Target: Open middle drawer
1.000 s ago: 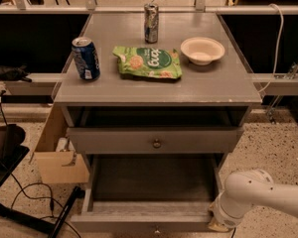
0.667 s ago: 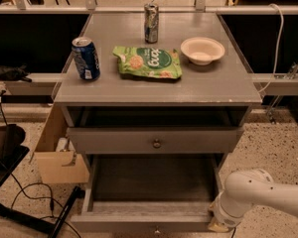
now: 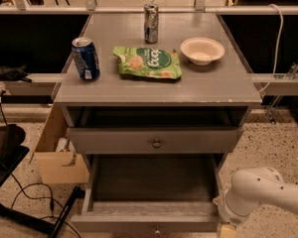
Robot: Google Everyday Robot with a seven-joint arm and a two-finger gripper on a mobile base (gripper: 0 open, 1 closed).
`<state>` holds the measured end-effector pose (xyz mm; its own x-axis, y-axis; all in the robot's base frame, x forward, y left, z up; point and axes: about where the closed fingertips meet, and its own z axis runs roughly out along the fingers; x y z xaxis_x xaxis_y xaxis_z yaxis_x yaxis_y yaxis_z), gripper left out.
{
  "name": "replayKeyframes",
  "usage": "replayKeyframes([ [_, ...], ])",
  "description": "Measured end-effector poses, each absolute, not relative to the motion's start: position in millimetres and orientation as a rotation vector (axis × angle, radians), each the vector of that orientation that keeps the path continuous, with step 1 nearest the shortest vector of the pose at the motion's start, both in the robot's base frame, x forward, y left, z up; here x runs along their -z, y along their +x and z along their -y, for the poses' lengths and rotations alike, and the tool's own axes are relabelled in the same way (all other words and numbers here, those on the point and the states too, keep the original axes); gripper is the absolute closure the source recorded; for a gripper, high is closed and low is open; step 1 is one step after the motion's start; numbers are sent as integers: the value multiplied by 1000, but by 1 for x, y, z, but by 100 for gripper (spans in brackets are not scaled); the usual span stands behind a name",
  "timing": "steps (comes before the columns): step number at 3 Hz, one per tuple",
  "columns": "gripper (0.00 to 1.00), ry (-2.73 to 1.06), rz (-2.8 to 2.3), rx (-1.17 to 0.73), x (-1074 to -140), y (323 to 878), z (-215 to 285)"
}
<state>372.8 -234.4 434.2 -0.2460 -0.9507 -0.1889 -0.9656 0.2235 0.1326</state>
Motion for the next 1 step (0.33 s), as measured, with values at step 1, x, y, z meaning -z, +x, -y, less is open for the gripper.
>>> replayKeyframes([
  [1, 0, -1936, -2312, -278, -507, 364, 237],
])
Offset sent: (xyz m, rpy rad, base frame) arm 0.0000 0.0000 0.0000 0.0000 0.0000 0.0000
